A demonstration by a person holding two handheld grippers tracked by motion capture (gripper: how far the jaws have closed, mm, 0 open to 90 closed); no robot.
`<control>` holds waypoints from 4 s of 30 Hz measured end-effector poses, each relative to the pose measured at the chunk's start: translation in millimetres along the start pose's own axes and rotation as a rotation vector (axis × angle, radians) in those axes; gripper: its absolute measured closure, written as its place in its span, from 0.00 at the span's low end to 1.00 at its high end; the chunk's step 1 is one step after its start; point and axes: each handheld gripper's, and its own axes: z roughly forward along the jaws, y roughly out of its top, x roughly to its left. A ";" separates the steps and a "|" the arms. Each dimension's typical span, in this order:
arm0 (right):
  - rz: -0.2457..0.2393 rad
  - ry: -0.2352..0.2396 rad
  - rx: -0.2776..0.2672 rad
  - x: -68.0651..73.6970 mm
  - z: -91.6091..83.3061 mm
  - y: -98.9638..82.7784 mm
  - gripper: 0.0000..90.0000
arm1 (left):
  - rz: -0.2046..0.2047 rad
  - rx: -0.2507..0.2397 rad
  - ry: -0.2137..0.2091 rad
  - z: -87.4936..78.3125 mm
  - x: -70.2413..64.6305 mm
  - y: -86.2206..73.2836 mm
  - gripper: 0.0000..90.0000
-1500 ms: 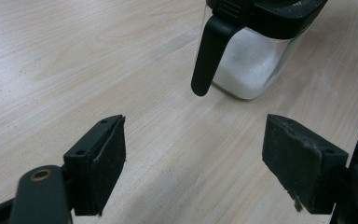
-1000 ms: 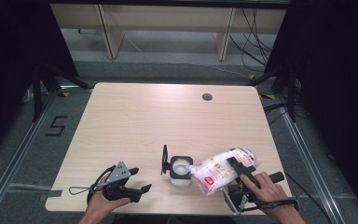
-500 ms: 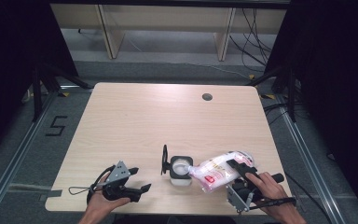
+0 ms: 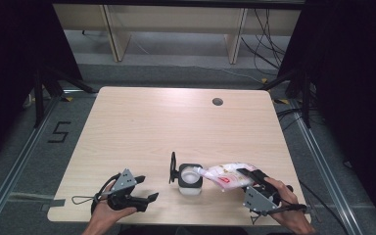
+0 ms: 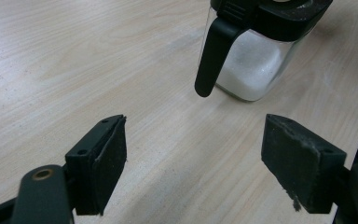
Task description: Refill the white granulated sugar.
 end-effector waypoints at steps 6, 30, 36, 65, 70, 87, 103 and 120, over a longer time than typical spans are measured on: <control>0.149 0.032 -0.065 -2.6 11.5 -7.1 0.69 | -0.003 0.010 0.005 0.4 -0.3 -0.2 0.24; 0.592 0.033 -0.214 -21.4 23.9 -57.0 0.71 | 0.010 0.012 0.008 -2.0 1.6 0.8 0.24; 0.620 0.016 -0.213 -19.9 20.1 -61.5 0.71 | 0.001 0.008 0.013 -1.6 0.7 0.2 0.24; 0.859 -0.080 -0.164 -5.0 -12.7 -84.4 0.60 | 0.017 0.018 0.018 -2.4 1.3 0.3 0.24; 0.898 -0.117 -0.148 -2.9 -18.9 -84.5 0.48 | 0.003 0.006 0.010 -1.3 0.8 -0.1 0.24; 1.087 -0.141 -0.037 21.0 -55.5 -79.7 0.36 | -0.022 -0.004 0.013 -1.5 1.3 0.8 0.24; 1.081 -0.129 0.073 38.6 -68.1 -70.2 0.30 | -0.008 0.003 0.018 -1.3 4.2 3.2 0.24; 1.079 -0.063 0.088 49.3 -69.0 -60.9 0.27 | -0.035 -0.014 0.018 -4.3 2.4 6.3 0.24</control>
